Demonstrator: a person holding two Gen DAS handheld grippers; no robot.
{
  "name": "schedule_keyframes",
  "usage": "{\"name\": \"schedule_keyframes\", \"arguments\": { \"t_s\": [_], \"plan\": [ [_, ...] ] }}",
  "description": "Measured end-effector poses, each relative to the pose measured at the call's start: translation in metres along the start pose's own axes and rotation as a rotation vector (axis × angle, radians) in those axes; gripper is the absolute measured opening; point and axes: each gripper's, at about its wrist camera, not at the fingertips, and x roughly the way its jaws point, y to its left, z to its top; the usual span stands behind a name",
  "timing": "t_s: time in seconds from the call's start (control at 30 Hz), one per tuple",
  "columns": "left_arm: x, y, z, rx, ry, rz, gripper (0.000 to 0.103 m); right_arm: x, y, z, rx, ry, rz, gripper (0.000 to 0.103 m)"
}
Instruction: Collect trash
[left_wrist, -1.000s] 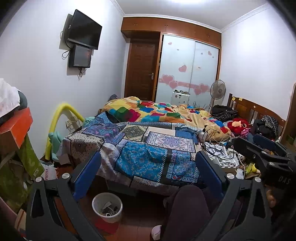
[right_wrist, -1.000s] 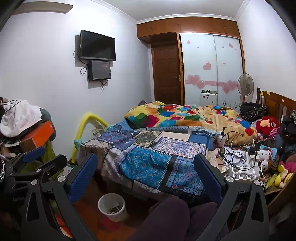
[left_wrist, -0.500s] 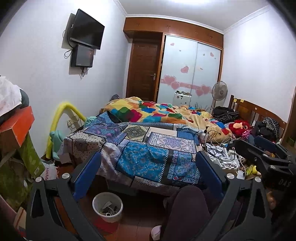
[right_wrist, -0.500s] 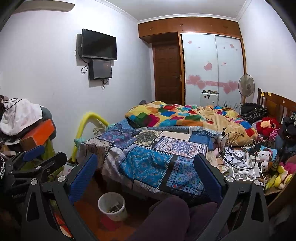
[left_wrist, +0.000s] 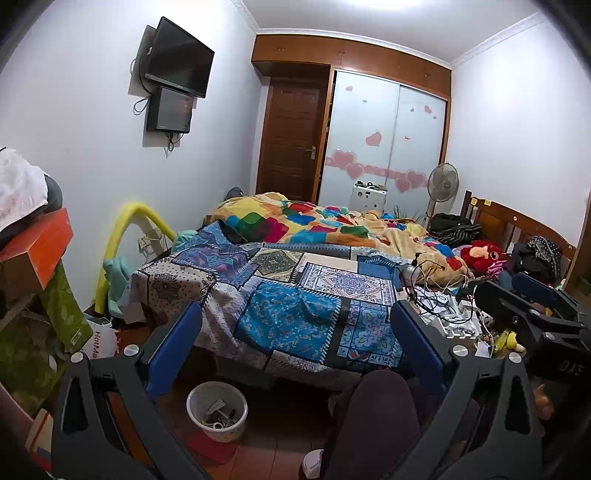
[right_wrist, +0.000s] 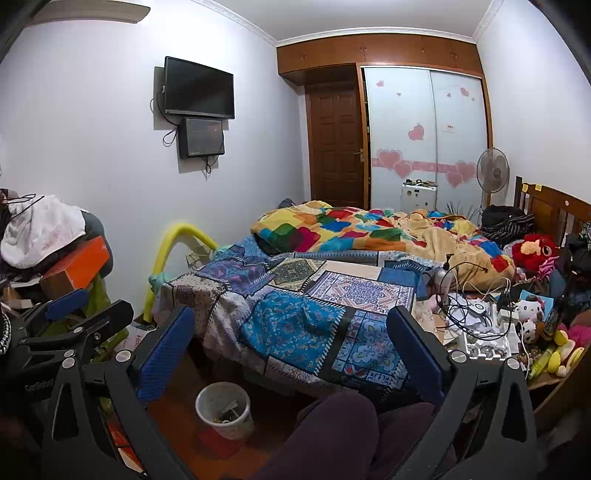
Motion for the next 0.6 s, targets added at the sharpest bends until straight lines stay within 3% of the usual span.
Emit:
{"name": "schedule_keyframes", "arguments": {
  "t_s": [0.6],
  "plan": [
    [0.000, -0.017, -0.003, -0.006, -0.009, -0.024, 0.103, 0.000, -0.001, 0.000, -0.002, 0.000, 0.002, 0.103]
  ]
}}
